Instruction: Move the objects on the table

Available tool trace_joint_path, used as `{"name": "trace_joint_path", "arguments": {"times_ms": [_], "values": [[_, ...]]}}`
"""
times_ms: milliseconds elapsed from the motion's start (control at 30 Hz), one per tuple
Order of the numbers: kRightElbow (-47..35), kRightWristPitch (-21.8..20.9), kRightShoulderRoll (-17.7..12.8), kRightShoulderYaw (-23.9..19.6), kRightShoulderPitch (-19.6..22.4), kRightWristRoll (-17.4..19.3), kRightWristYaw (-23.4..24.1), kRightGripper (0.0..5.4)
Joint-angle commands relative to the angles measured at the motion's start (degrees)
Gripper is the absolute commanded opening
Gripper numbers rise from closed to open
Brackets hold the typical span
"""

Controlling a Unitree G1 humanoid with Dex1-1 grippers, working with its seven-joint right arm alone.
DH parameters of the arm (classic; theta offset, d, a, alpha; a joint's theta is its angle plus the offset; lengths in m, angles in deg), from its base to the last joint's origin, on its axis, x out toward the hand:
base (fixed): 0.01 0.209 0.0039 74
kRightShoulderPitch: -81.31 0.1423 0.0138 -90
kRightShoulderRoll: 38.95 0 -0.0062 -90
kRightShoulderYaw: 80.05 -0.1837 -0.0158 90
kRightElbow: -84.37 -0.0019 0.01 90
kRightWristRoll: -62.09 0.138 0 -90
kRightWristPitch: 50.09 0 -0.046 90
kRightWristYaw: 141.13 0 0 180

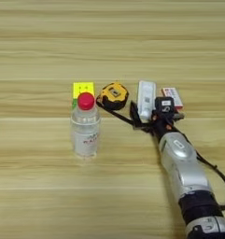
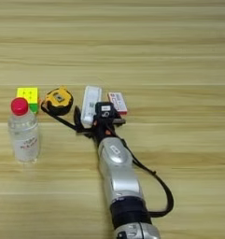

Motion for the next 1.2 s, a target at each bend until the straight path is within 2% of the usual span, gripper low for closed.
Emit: {"name": "trace_joint_path", "arguments": {"times_ms": [33, 200, 433, 767, 1200], "values": [[-1.3, 0.8, -0.1, -0.2, 2.5, 0.8, 0.3, 5.39], [-1.6, 1.6, 0.2, -0.3, 2.4, 1.2, 0.2, 5.39], [-2.1, 2.9, 0.7, -0.4, 2.1, 1.5, 1.0, 4.53], [-2.3, 3.0, 0.3, -0.2, 2.1, 1.5, 1.2, 3.03], [-4.4, 1.7, -1.1, -0.3, 2.7, 0.6, 1.7, 2.89]]}}
